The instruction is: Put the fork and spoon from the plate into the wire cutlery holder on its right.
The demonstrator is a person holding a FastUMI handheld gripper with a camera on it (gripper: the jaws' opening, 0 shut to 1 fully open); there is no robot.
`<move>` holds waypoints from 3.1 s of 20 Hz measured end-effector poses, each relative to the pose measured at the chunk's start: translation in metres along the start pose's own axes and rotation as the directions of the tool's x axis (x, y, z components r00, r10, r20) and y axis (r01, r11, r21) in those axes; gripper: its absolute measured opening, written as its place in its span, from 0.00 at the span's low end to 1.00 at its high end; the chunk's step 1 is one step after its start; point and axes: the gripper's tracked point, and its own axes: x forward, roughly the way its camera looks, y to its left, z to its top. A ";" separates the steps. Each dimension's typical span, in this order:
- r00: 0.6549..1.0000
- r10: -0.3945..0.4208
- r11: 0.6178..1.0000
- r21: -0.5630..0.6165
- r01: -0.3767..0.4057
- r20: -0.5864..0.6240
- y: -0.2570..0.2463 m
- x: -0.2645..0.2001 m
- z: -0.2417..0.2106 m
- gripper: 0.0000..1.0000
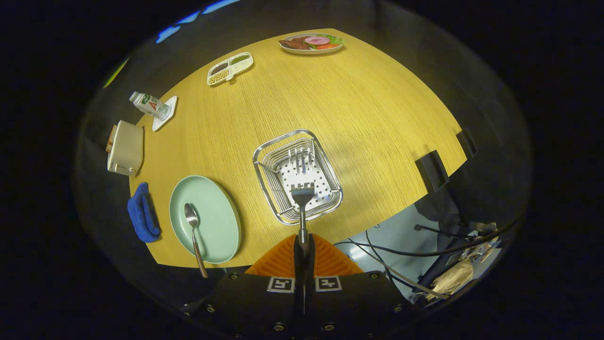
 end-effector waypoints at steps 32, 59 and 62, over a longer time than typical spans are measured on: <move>0.853 0.097 0.993 -0.102 -0.052 0.513 0.072 -0.102 0.098 0.45; 0.965 0.263 0.931 -0.260 -0.255 -0.005 0.241 0.056 -0.068 0.45; 0.971 0.234 0.939 -0.249 -0.239 -0.052 0.239 0.075 -0.077 0.45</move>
